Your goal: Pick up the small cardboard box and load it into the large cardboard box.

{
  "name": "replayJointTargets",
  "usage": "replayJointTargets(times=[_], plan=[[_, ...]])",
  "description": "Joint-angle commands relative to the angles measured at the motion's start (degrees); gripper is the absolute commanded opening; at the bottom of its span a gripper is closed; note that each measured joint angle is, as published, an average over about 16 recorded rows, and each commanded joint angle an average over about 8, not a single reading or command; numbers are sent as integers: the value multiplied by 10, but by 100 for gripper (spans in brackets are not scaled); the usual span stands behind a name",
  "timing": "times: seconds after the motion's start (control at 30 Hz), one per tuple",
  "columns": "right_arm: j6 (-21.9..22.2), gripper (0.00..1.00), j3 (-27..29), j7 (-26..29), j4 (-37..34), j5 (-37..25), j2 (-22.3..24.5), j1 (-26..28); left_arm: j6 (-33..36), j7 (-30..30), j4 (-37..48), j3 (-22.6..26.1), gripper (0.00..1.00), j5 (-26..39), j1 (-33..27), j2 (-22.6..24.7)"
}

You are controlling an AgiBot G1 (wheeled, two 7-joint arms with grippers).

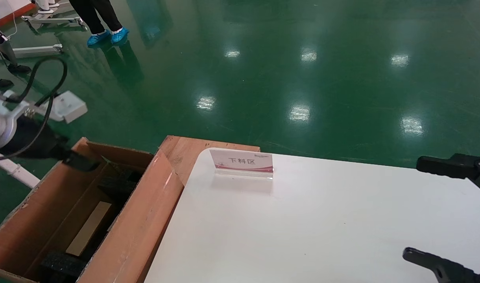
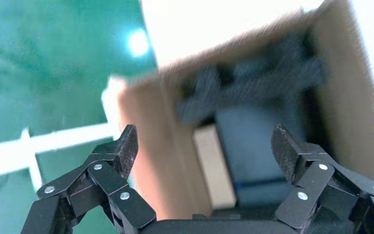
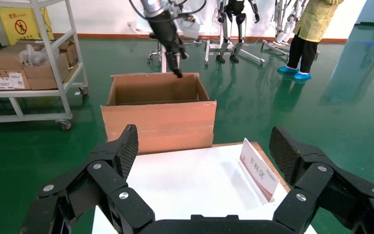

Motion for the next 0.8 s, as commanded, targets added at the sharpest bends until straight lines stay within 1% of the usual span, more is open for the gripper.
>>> replayJointTargets(times=[0.03, 0.17, 0.3, 0.43, 0.53, 0.8], plan=[[0, 100, 0, 0, 0, 0, 0, 0, -14, 25, -5, -13, 100, -17, -11, -5], [0, 100, 0, 0, 0, 0, 0, 0, -25, 59, -6, -26, 100, -42, -18, -3], [0, 100, 0, 0, 0, 0, 0, 0, -28, 74, -7, -36, 100, -53, -19, 2], [0, 100, 0, 0, 0, 0, 0, 0, -24, 91, -6, -66, 100, -68, 1, 6], [0, 100, 0, 0, 0, 0, 0, 0, -13, 115, -5, -110, 100, -87, 35, 11], [0, 100, -1, 0, -1, 0, 0, 0, 27, 195, 1, -258, 100, -149, 154, 27]])
